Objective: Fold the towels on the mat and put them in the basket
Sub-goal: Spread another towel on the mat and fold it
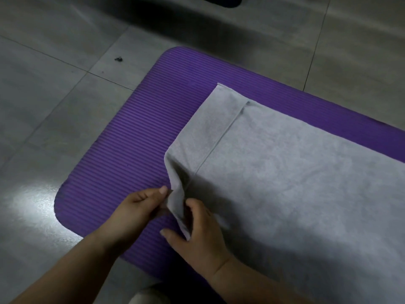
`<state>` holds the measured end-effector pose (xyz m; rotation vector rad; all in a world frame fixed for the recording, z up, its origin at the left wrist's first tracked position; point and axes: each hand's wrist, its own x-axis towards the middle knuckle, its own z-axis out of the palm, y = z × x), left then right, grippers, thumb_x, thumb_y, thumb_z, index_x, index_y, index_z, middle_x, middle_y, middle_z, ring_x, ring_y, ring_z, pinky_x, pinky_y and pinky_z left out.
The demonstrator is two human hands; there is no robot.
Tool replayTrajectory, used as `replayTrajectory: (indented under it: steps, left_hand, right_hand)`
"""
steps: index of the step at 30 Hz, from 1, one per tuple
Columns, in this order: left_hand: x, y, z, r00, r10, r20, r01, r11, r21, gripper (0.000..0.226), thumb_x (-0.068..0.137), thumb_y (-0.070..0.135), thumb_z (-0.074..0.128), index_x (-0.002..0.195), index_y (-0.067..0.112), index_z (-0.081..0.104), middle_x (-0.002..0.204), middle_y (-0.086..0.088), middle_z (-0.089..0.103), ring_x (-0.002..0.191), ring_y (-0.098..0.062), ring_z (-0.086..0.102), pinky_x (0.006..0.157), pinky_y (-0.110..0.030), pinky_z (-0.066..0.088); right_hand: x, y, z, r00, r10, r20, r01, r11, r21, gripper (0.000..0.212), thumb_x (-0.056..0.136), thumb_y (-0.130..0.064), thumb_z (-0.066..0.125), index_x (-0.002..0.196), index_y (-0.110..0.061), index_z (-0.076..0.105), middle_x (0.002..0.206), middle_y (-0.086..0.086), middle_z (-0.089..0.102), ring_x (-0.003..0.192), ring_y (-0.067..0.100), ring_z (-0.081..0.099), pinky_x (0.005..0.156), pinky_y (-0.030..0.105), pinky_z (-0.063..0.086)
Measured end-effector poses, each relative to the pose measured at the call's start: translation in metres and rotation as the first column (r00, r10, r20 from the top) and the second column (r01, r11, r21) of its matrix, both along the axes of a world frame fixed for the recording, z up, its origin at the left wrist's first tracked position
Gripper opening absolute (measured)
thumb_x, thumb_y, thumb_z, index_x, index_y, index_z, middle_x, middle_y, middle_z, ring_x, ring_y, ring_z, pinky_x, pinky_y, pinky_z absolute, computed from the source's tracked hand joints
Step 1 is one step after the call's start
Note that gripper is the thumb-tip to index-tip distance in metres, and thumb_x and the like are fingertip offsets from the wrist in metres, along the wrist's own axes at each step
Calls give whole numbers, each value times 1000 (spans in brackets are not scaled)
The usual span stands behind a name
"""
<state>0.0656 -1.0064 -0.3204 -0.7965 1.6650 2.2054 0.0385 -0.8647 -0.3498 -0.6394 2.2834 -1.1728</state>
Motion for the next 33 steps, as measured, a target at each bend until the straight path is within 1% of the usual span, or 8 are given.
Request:
replayTrajectory:
  steps: [4, 7, 11, 17, 22, 25, 29, 33]
  left_hand:
    - [-11, 5, 4, 995, -42, 90, 43, 999, -5, 56, 71, 62, 59, 88, 10, 74, 88, -11, 73, 85, -18, 69, 68, -15, 54]
    - [-31, -1, 4, 985, 36, 167, 11, 962, -274, 33, 93, 33, 41, 82, 18, 68, 83, -2, 72, 79, -15, 65, 59, -11, 51]
    - [-79, -14, -12, 974, 160, 159, -6, 724, -690, 20, 88, 29, 55, 91, 11, 62, 89, 1, 59, 88, -17, 55, 72, -26, 39]
    - [-153, -33, -45, 930, -9, 368, 297, 607, -737, 50, 79, 36, 64, 115, 2, 58, 115, -16, 62, 103, -29, 58, 82, -31, 43]
    - [-182, -3, -37, 965, -17, 263, 227, 565, -793, 16, 81, 16, 64, 92, 4, 63, 97, -19, 65, 103, -31, 58, 75, -28, 39]
    - [-193, 16, -33, 977, 32, 209, 126, 706, -697, 7, 82, 7, 58, 84, 1, 62, 84, -21, 61, 78, -33, 60, 60, -23, 48]
    - [-201, 35, -7, 984, -20, 178, 107, 864, -492, 15, 84, 0, 49, 75, 11, 52, 69, -5, 50, 59, -14, 46, 46, -20, 45]
    - [-201, 60, 31, 979, -124, 160, 186, 865, -466, 17, 85, 0, 47, 73, 11, 49, 63, -3, 43, 54, -13, 39, 37, -13, 41]
  right_hand:
    - [-16, 5, 7, 971, -187, 145, 183, 982, 45, 15, 90, -36, 51, 94, -24, 43, 77, -11, 54, 76, 11, 57, 70, 24, 47]
    - [-28, 14, 3, 969, -187, 164, 175, 981, 82, 5, 94, -26, 43, 93, -22, 47, 74, -8, 51, 75, 13, 56, 70, 26, 47]
    - [-30, 27, 0, 997, -21, -78, 34, 985, 168, 13, 87, -29, 41, 84, -23, 52, 74, -8, 56, 77, 8, 55, 73, 22, 44]
    - [-25, 46, -16, 905, 109, -412, -68, 991, 114, 11, 67, -16, 45, 64, -15, 56, 56, -2, 59, 54, 9, 53, 49, 23, 44]
    - [-26, 78, -10, 952, -304, -31, 305, 947, 103, 18, 82, -16, 47, 91, -28, 55, 67, -1, 62, 90, 6, 55, 63, 3, 38]
    - [-24, 104, -15, 822, -520, 230, 470, 849, 241, 27, 88, -17, 54, 63, -28, 48, 59, -12, 48, 71, -1, 56, 57, 10, 35]
    - [-53, 138, 9, 842, -400, 363, 362, 916, 171, 29, 72, -28, 54, 101, -31, 54, 87, -26, 58, 84, -20, 45, 67, 3, 33]
    - [-92, 191, 40, 904, -205, 374, 135, 969, 206, 21, 72, -9, 59, 78, -24, 47, 74, -15, 48, 76, -7, 56, 57, 3, 39]
